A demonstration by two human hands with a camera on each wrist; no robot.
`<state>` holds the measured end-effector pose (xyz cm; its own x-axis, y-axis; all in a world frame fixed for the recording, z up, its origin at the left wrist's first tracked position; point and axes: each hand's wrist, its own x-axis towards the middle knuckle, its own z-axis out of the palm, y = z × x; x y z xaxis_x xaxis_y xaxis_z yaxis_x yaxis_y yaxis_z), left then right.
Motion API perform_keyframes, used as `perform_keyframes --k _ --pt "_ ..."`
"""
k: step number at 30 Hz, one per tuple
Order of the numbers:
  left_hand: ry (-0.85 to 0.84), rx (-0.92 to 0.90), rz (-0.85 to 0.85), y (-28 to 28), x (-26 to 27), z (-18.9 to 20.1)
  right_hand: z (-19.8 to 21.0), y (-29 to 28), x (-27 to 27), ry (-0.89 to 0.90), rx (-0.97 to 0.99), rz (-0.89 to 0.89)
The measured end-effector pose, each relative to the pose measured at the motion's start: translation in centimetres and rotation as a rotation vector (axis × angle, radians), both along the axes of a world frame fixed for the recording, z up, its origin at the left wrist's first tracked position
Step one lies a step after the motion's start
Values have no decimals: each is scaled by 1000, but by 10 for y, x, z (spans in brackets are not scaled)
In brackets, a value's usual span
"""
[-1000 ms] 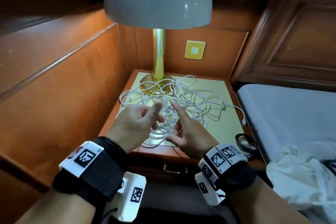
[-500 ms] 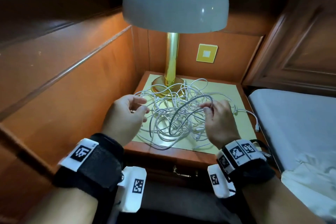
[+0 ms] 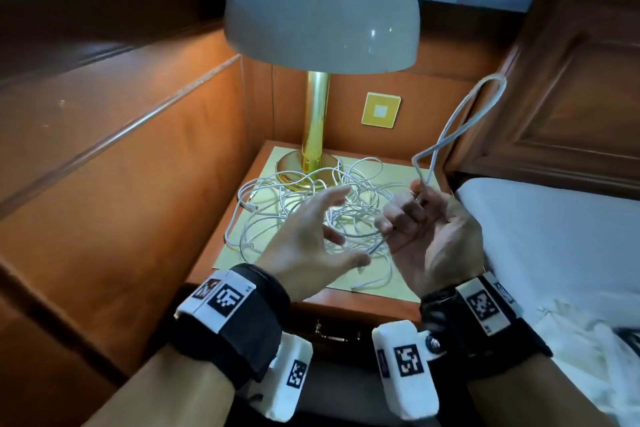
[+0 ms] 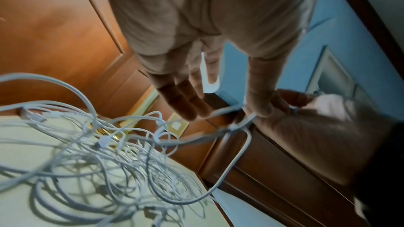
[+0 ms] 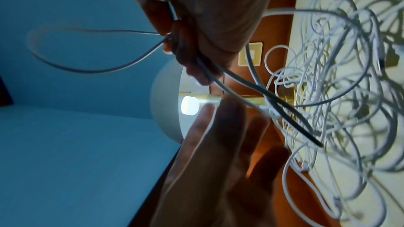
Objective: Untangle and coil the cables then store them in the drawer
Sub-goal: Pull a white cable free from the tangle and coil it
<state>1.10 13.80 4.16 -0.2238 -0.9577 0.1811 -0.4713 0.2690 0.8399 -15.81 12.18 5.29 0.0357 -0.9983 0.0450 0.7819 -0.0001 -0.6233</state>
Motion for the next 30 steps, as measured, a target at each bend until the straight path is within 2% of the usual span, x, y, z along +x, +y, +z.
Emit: perform_keyframes --k 4,6,12,15,16,18,19,25,28,30 --pt "-209 2 -70 -3 -21 -9 2 12 -5 -77 -72 47" --pt "-341 -55 -21 -9 -24 -18 5 14 -10 -79 -53 0" --pt "-486 -103 181 -25 -13 -22 11 5 -44 39 84 -249" --pt "-557 -95 208 -30 -6 -20 -5 -1 -55 379 59 -331" --pt "-589 -92 214 -31 -6 -19 -12 -1 -55 585 28 -324" --pt "-637 -58 217 -32 -9 -18 -21 3 -51 1110 -48 -257" --pt "-652 -46 224 -33 -9 -17 -25 4 -48 1291 -91 -207" --pt "-691 -85 218 -41 -12 -18 -31 8 -43 1699 -83 40" --pt "-653 -77 205 -43 -15 -18 -31 9 -43 1870 -60 65" --pt "-698 -107 172 -45 -16 -19 -33 8 -44 1938 -70 47"
